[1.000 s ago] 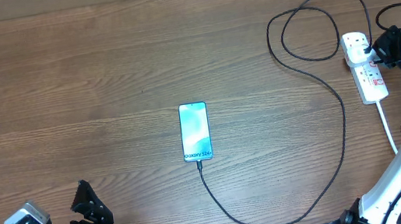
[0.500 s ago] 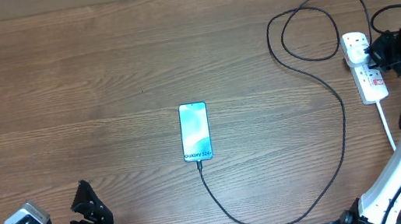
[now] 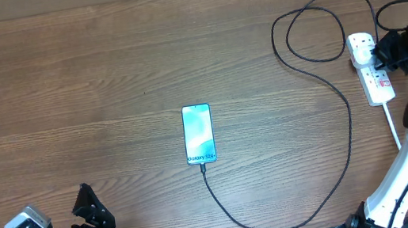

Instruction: Plug charger to phone and switch on socket

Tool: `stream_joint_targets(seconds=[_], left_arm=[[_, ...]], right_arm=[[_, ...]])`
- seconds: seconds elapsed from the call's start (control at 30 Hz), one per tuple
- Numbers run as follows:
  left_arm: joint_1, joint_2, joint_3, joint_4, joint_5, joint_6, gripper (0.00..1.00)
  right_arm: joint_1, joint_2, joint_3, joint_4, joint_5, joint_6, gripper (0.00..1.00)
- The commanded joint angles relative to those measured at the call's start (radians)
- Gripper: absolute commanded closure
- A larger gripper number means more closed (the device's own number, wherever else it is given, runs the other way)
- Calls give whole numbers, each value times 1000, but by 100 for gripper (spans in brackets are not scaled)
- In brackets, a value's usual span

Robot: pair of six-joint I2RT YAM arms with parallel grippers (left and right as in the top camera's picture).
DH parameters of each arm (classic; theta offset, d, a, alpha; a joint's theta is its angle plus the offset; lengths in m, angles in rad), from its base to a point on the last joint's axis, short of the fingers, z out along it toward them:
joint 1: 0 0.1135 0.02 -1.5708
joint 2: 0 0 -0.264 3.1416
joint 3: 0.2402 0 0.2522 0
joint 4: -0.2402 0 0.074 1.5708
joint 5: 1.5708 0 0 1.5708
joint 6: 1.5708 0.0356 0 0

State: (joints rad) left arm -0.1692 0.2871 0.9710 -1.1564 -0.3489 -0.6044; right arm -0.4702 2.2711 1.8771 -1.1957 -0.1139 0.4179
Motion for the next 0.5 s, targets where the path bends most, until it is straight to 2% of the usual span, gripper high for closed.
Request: stream_joint_targets(seconds=[0.0,0.47], left_arm=[[8,-9,-4,1,-18,-21,0],[8,-9,-4,1,-18,-21,0]], right_arm=[[21,9,102,-16,-6,-7,96],[29,39,101,-27,-19,-8,96]])
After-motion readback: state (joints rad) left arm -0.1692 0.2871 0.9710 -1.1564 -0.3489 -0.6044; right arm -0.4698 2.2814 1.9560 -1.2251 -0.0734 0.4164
